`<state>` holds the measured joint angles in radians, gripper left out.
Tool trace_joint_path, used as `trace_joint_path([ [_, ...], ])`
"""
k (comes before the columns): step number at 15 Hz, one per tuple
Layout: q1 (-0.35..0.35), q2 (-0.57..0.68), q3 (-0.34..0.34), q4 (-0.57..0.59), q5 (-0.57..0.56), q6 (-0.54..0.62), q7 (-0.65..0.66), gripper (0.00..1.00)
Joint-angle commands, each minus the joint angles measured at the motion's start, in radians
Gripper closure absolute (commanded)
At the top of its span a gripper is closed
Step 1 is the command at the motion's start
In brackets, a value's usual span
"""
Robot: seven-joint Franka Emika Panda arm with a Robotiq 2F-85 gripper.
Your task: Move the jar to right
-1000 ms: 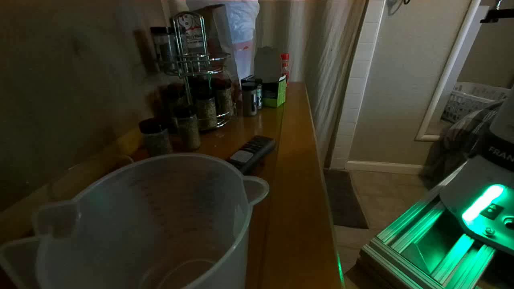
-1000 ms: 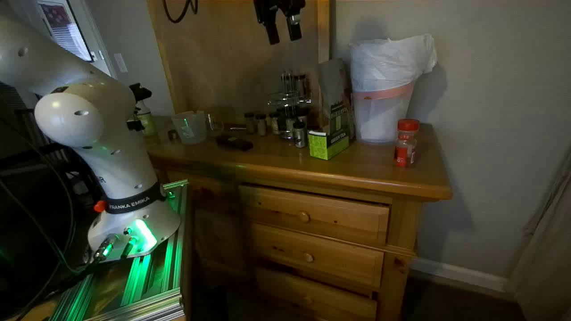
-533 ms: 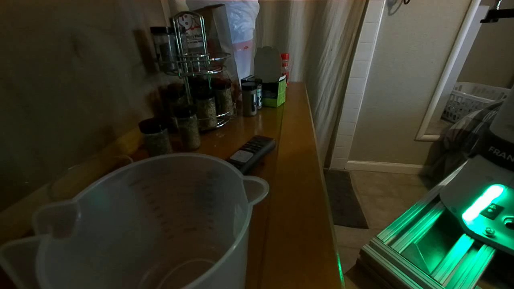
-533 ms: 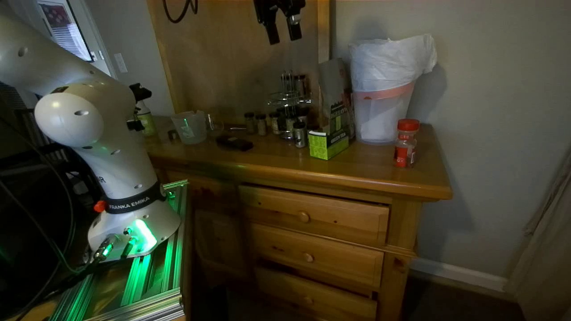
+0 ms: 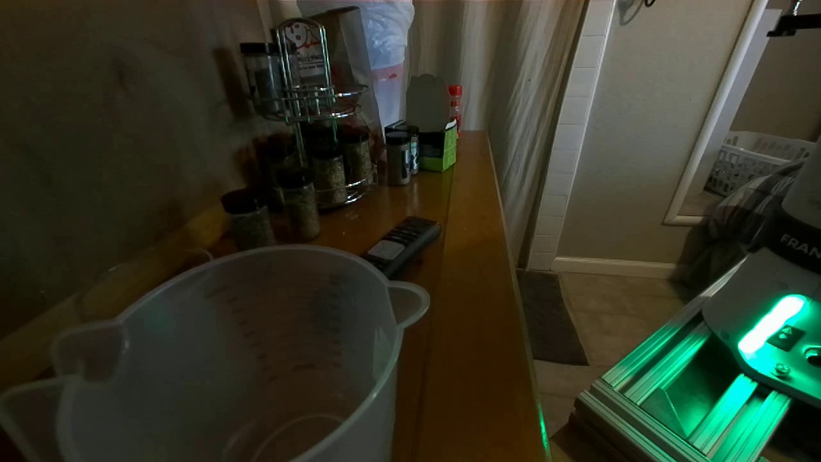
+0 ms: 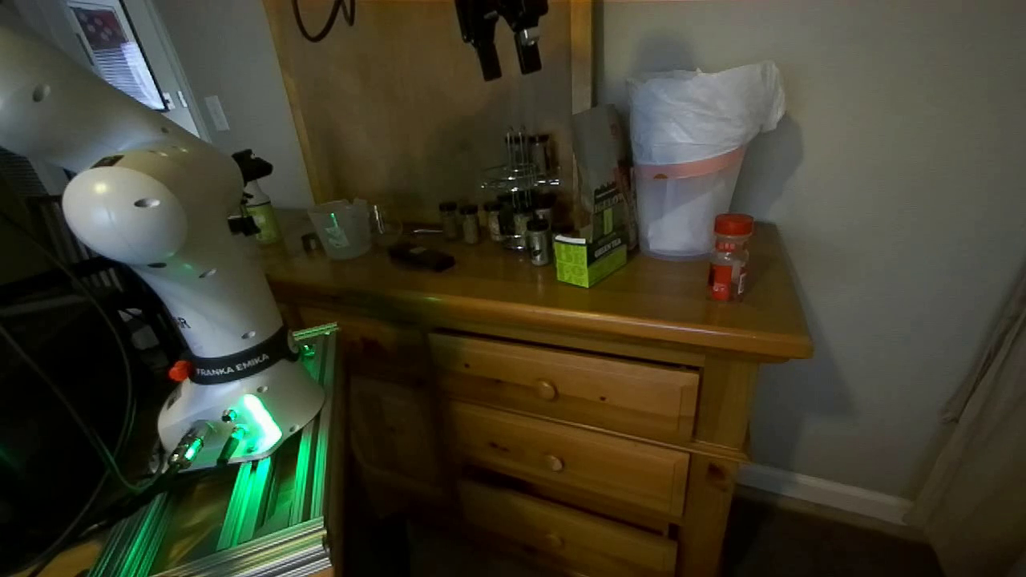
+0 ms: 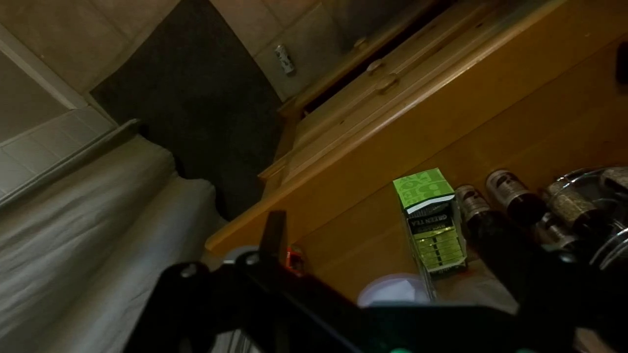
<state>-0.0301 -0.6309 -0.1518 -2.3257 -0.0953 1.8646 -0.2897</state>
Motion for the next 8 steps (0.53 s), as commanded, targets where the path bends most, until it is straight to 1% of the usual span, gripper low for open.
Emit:
trace_joint_path([
  [1, 0.04, -0.08, -0.001, -0.032, 0.039, -0.061, -0.073, 0.0],
  [4, 0.091, -0.13, 0.0, -0.032, 0.059, -0.162, -0.164, 0.0],
  [8, 0.166, -0.243, 0.041, -0.061, 0.046, -0.327, -0.247, 0.0],
])
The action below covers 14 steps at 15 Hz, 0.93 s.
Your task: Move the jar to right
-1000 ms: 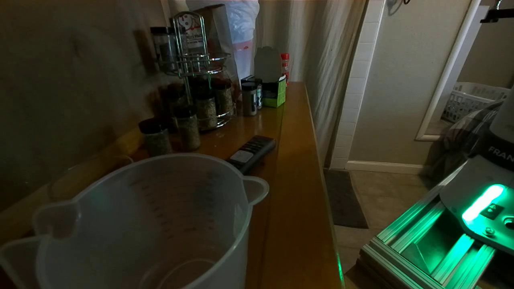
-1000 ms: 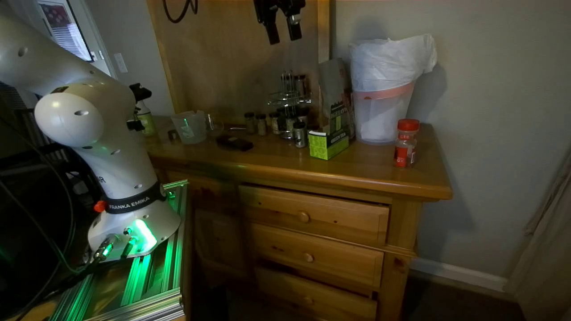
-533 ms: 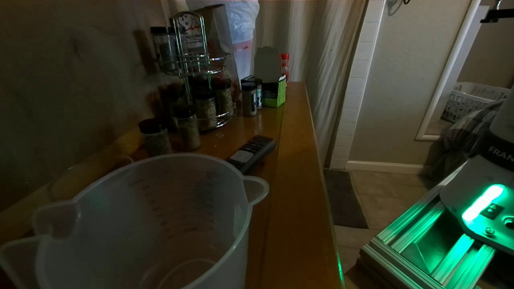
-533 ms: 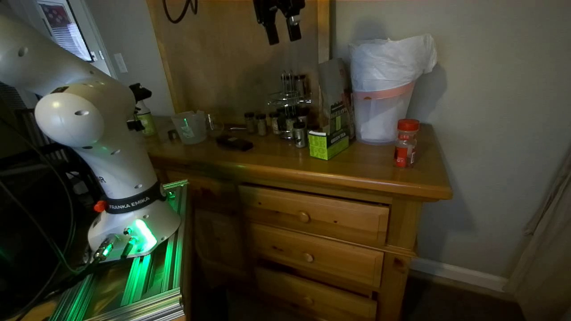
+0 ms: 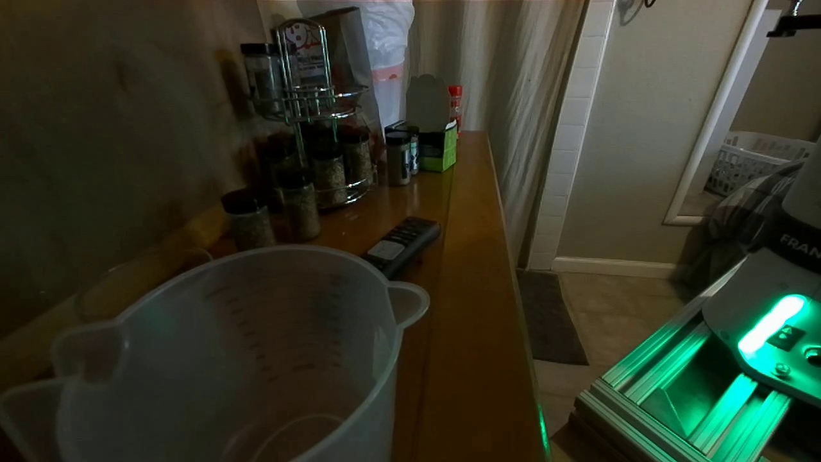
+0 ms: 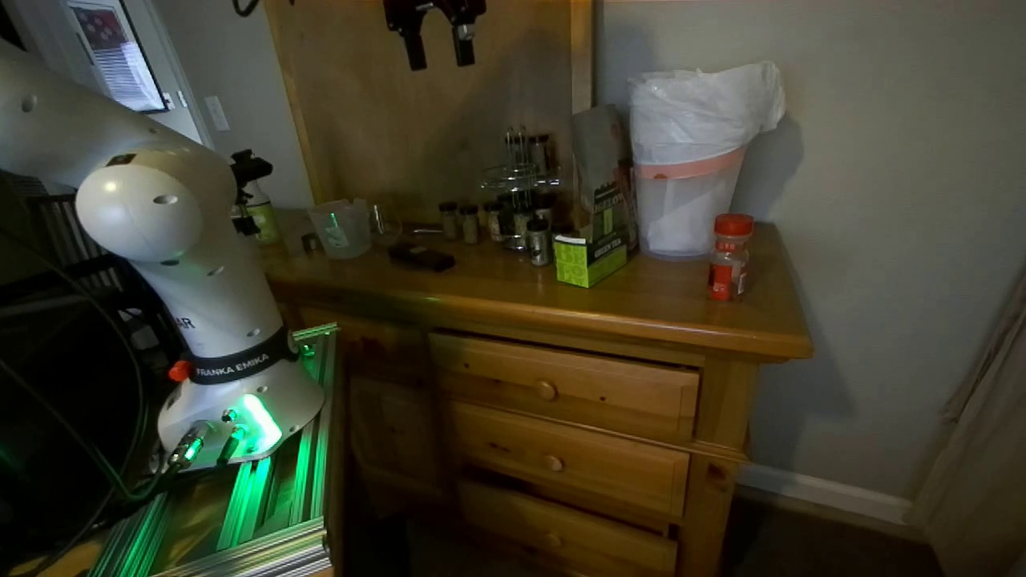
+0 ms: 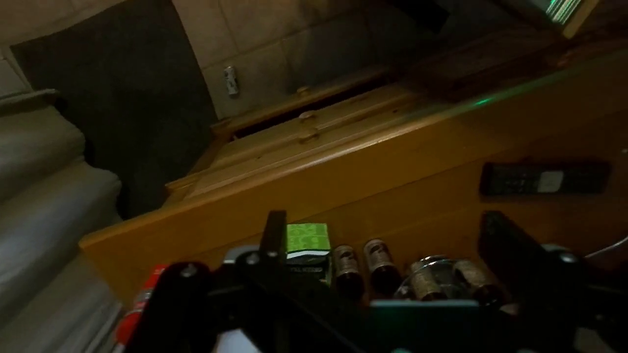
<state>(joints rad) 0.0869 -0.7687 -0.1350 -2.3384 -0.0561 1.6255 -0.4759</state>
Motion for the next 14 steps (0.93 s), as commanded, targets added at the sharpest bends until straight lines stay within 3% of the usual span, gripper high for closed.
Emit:
trace_joint_path([
  [1, 0.075, -0.126, 0.042, -0.052, 0.004, -0.14, -0.077, 0.0],
  [4, 0.136, -0.175, 0.098, -0.056, 0.005, -0.23, -0.067, 0.0],
  [5, 0.123, -0.126, 0.068, -0.031, -0.006, -0.201, -0.053, 0.0],
  [14, 0.15, -0.161, 0.094, -0.044, -0.007, -0.223, -0.05, 0.0],
])
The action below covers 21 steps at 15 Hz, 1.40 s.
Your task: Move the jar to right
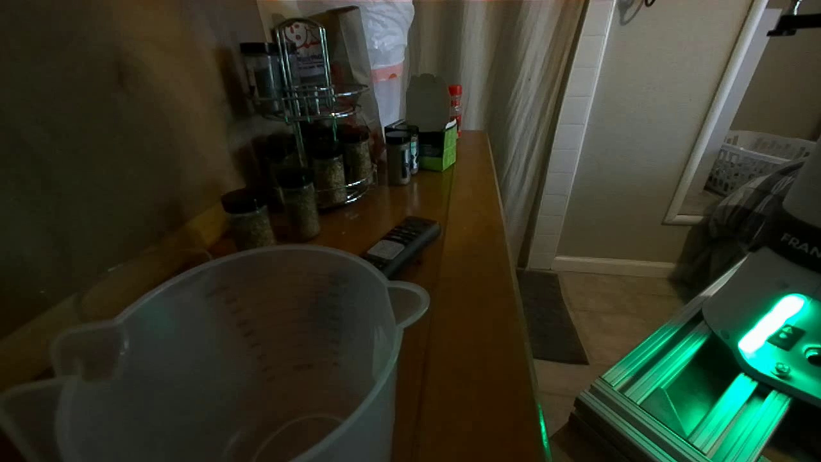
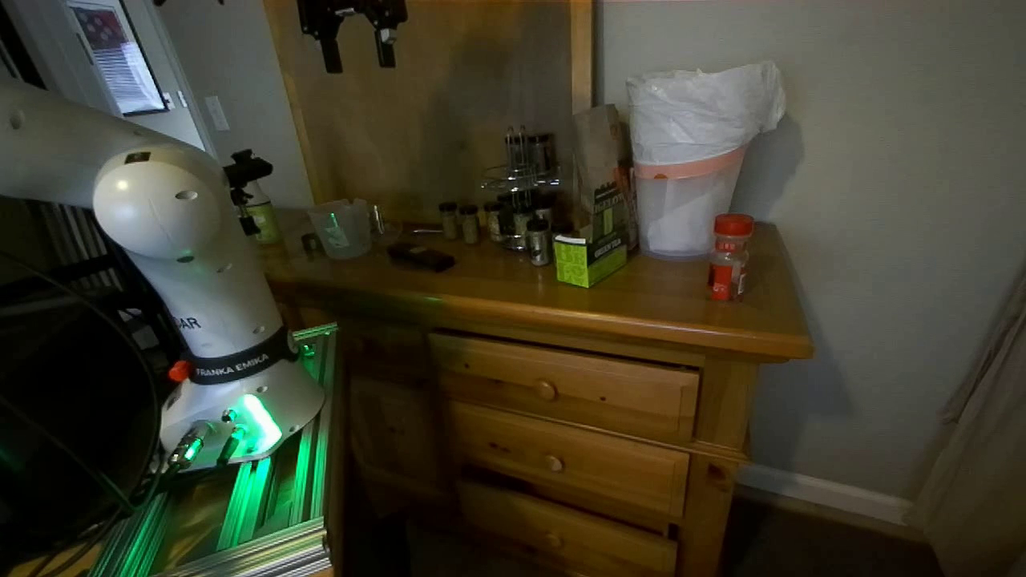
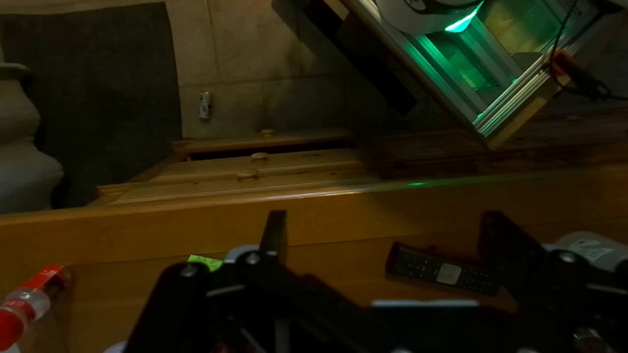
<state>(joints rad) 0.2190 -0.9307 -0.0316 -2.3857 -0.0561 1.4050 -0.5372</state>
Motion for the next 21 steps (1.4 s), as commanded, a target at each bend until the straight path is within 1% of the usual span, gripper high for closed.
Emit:
trace_joint_path([
  [1, 0.015, 0.004, 0.007, 0.004, -0.001, -0.012, 0.034, 0.0],
  [4, 0.033, 0.001, 0.073, 0.008, 0.059, -0.057, 0.118, 0.0],
  [7, 0.076, 0.027, 0.154, 0.031, 0.145, -0.111, 0.185, 0.0],
  [9, 0.107, 0.052, 0.203, 0.057, 0.227, -0.155, 0.225, 0.0],
  [12, 0.174, 0.088, 0.242, 0.087, 0.345, -0.207, 0.188, 0.0],
  [16, 0.238, 0.142, 0.269, 0.123, 0.449, -0.242, 0.128, 0.0],
  [19, 0.251, 0.175, 0.293, 0.139, 0.504, -0.259, 0.126, 0.0],
  [20, 0.233, 0.166, 0.32, 0.139, 0.475, -0.249, 0.163, 0.0],
  [21, 0.234, 0.139, 0.302, 0.108, 0.471, -0.229, 0.133, 0.0],
])
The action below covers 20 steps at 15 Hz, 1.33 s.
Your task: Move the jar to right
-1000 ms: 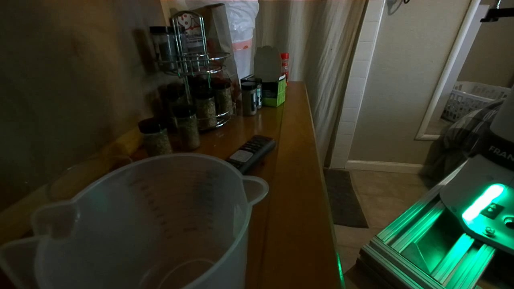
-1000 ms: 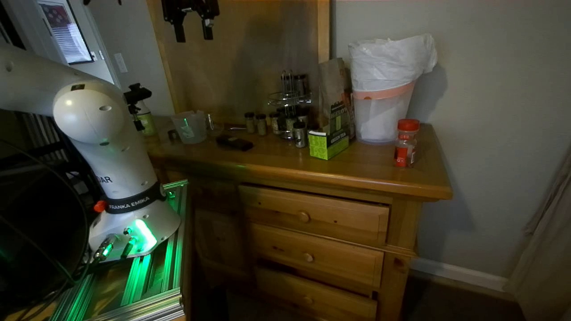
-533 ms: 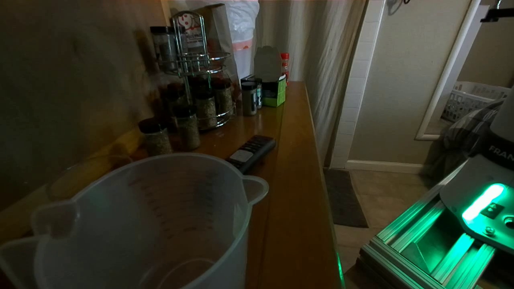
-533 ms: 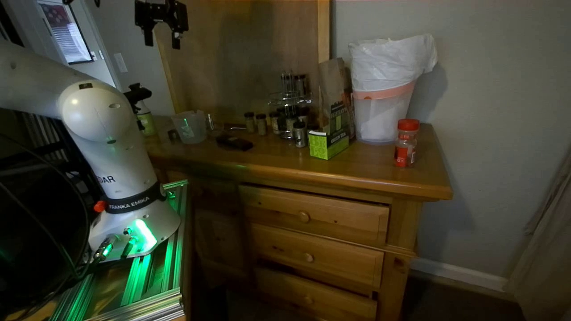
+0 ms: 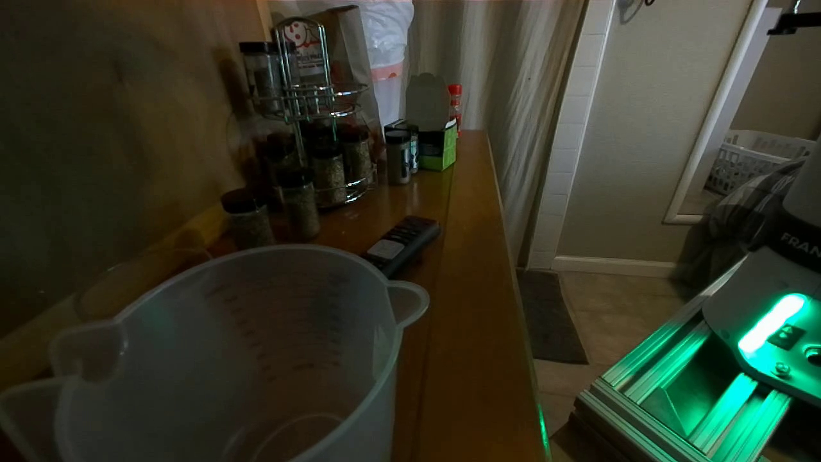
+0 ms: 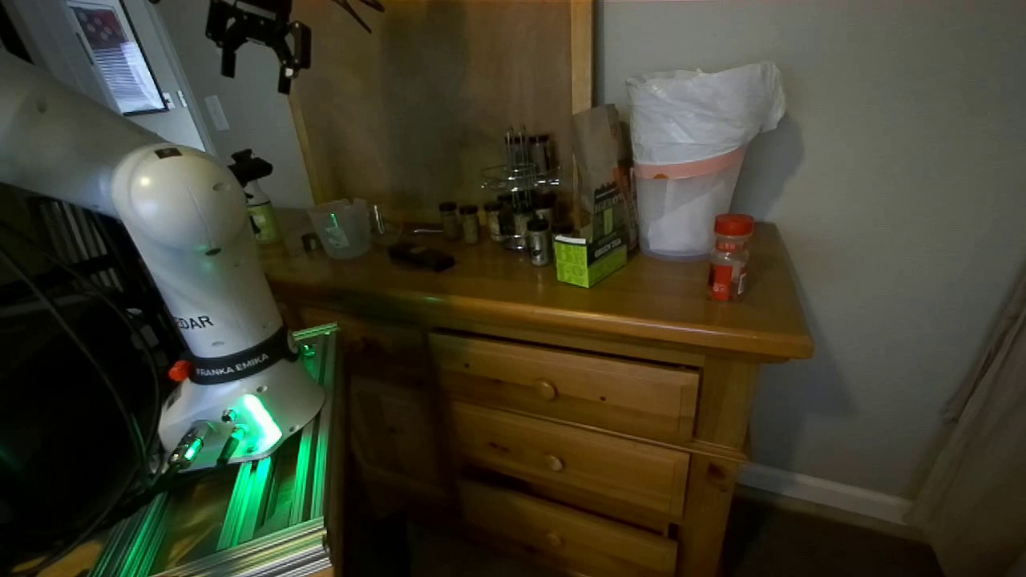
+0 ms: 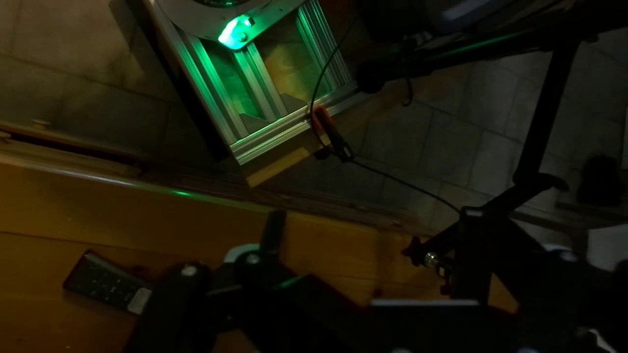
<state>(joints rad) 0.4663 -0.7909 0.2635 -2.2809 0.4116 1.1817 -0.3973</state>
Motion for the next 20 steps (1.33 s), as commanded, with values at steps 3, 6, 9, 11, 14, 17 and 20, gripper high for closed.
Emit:
trace_joint_path([
  [3, -0.013, 0.013, 0.026, 0.011, 0.002, -0.004, 0.002, 0.0],
  [6, -0.02, 0.011, 0.029, -0.028, 0.076, 0.098, 0.007, 0.0],
  [9, 0.032, 0.049, 0.078, -0.051, 0.18, 0.3, -0.083, 0.0],
  [11, 0.058, 0.091, 0.125, -0.043, 0.208, 0.407, -0.123, 0.0],
  [14, 0.077, 0.153, 0.205, -0.032, 0.206, 0.566, -0.073, 0.0],
  [17, 0.077, 0.221, 0.284, -0.018, 0.182, 0.703, 0.081, 0.0],
  [20, 0.075, 0.285, 0.346, -0.01, 0.128, 0.811, 0.191, 0.0],
])
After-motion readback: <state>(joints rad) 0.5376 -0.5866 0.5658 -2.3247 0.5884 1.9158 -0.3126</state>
